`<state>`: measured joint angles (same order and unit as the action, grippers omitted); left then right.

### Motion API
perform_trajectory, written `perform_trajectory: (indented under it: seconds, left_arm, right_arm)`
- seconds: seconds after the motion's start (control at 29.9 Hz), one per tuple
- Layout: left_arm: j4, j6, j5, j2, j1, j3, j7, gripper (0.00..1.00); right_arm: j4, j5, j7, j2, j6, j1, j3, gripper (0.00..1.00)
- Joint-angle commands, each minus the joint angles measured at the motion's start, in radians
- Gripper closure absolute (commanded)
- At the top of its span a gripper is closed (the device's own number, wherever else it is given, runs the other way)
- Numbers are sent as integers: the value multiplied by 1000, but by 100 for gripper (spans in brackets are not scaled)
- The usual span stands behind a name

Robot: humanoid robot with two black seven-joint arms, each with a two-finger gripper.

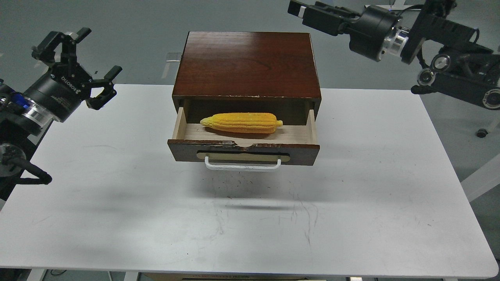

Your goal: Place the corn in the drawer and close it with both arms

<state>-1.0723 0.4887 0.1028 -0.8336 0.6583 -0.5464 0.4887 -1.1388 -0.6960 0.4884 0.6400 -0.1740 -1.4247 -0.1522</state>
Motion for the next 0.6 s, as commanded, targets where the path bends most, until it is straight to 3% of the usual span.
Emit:
perform_trajectory:
  seconds: [0.0,0.23,0.4,0.57]
  left_arm:
    - [0,0,0,1,0,-1,0,0]
    - [3,0,69,1,35,0,0,0]
    - [0,0,158,5,37,-1,0,0]
    - [-9,0,230,5,49,-7,0,1]
  right_arm:
    - [5,186,0,38,4,168,138,0]
    - [42,406,0,46,14,369,233,0]
    - [82,634,0,47,177,435,240,0]
    - [189,779,0,47,450,497,243,0]
